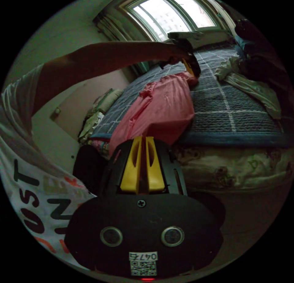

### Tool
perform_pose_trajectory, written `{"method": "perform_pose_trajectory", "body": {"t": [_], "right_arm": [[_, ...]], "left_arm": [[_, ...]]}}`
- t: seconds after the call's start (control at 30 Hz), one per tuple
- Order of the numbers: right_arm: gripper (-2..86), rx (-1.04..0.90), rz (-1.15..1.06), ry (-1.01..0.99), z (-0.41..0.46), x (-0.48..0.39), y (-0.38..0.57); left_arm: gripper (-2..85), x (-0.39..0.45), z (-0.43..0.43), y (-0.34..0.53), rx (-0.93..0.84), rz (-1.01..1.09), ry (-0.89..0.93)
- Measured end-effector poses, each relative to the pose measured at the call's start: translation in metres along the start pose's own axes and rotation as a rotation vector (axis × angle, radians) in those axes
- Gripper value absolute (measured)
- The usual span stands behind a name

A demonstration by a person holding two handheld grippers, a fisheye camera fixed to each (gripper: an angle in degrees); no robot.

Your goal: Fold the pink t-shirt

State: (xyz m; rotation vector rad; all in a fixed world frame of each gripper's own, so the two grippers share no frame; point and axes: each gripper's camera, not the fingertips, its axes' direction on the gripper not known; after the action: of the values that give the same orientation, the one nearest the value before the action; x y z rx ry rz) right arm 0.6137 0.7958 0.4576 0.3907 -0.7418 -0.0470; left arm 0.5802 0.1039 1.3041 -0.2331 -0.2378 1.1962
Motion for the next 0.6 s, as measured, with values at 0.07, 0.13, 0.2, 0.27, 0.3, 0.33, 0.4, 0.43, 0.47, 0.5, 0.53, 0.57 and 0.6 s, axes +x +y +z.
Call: {"method": "perform_pose_trajectory", "body": {"t": [0.07,0.13,0.2,0.27,0.3,0.33,0.4,0.43,0.47,0.5,0.53,0.57,0.6], "right_arm": [[0.1,-0.038,0.001,0.014,0.000,-0.003,-0.005],[0.1,-0.062,-0.004,0.040,-0.001,-0.007,-0.008],[0.1,-0.074,-0.004,0.051,-0.003,-0.012,-0.010],[0.1,-0.064,-0.013,0.027,-0.006,-0.023,-0.013],[0.1,-0.060,-0.019,0.019,-0.007,-0.027,-0.014],[0.1,-0.056,-0.042,0.006,-0.007,-0.038,-0.018],[0.1,-0.065,-0.095,-0.012,-0.003,-0.057,-0.025],[0.0,-0.083,-0.135,-0.024,0.002,-0.071,-0.031],[0.0,-0.100,-0.172,-0.029,0.009,-0.086,-0.035],[-0.1,-0.107,-0.189,-0.030,0.013,-0.093,-0.037],[-0.1,-0.122,-0.219,-0.035,0.021,-0.108,-0.040],[-0.1,-0.145,-0.248,-0.042,0.031,-0.123,-0.044],[-0.1,-0.157,-0.262,-0.043,0.036,-0.130,-0.046]], "left_arm": [[3.8,0.005,0.015,-0.008,-0.065,-0.015,-0.068],[1.2,0.005,0.019,-0.009,-0.074,-0.018,-0.113],[0.1,-0.006,0.006,0.003,0.024,-0.041,-0.060],[-0.2,-0.025,-0.013,0.024,0.151,-0.111,0.010],[-0.3,-0.041,-0.024,0.044,0.246,-0.179,0.071],[-0.4,-0.049,-0.029,0.055,0.291,-0.215,0.102],[-0.4,-0.081,-0.035,0.104,0.422,-0.367,0.196],[-0.4,-0.089,-0.034,0.116,0.443,-0.409,0.205],[-0.4,-0.102,-0.028,0.140,0.461,-0.492,0.209],[-0.4,-0.113,-0.019,0.162,0.460,-0.568,0.207],[-0.4,-0.117,-0.014,0.173,0.457,-0.601,0.207],[-0.3,-0.125,-0.001,0.192,0.442,-0.656,0.216],[-0.2,-0.131,0.012,0.208,0.416,-0.691,0.235]]}}
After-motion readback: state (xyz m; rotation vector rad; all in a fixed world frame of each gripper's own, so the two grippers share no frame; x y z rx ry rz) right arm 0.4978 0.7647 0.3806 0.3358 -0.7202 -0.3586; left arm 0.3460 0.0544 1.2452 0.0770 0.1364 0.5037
